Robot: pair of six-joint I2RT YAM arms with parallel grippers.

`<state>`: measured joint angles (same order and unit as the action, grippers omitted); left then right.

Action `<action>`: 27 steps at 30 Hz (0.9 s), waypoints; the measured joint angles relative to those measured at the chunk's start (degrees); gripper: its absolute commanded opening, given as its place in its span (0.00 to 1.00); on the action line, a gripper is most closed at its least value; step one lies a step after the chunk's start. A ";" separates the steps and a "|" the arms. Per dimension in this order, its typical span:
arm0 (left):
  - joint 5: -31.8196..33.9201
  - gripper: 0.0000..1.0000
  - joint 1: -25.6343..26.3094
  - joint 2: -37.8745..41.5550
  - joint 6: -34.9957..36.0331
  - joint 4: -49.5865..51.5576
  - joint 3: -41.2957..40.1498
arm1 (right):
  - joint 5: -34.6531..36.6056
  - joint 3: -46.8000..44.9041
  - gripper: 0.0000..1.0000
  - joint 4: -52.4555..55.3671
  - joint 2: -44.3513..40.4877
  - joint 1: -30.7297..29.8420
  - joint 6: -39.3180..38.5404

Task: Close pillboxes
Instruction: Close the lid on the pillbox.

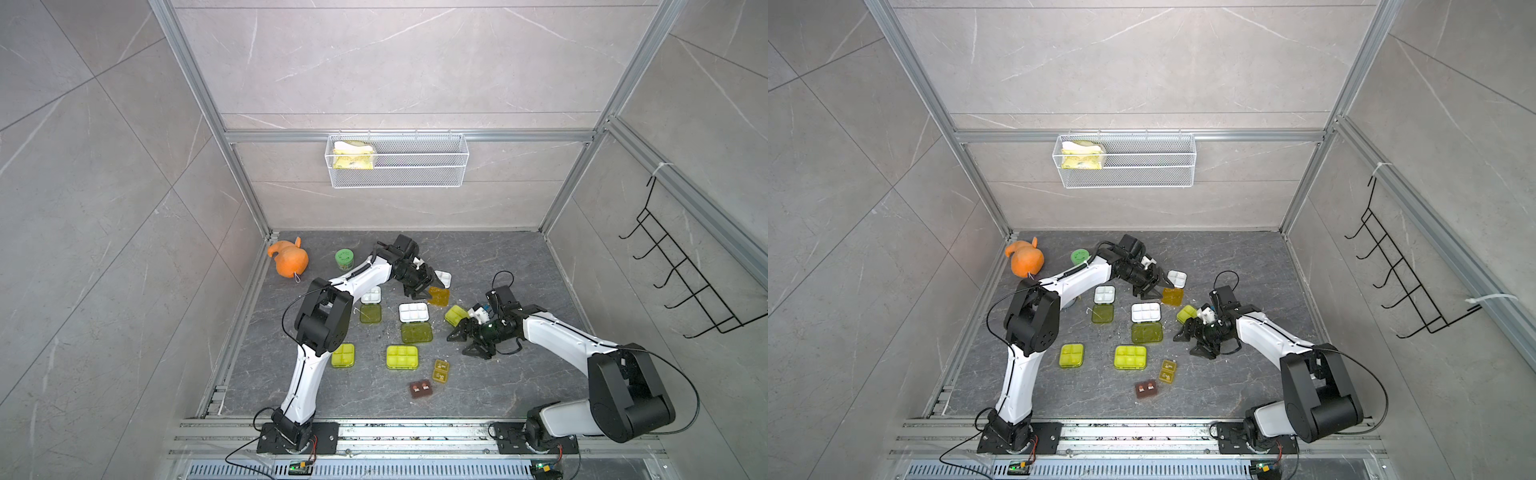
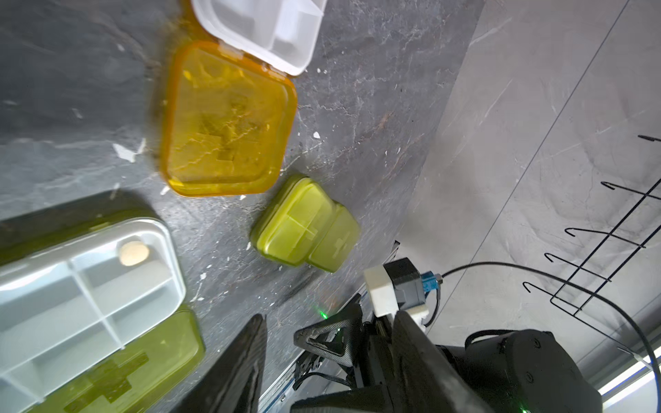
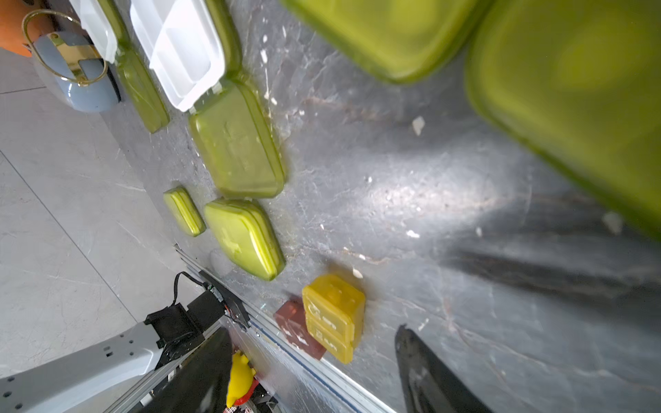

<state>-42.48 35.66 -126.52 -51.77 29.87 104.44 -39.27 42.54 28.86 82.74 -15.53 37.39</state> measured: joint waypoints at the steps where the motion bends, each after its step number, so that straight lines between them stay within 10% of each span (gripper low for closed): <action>1: -0.11 0.58 0.28 -0.37 0.02 -0.17 0.76 | 0.46 0.00 0.75 -0.61 0.66 0.00 0.17; 27: -1.64 0.60 3.43 -13.84 4.83 2.60 11.54 | 4.09 5.49 0.78 -8.07 11.80 9.53 -1.40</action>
<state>-44.12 39.09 -140.35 -46.94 32.47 115.98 -35.18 48.03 20.80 94.54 -6.00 35.99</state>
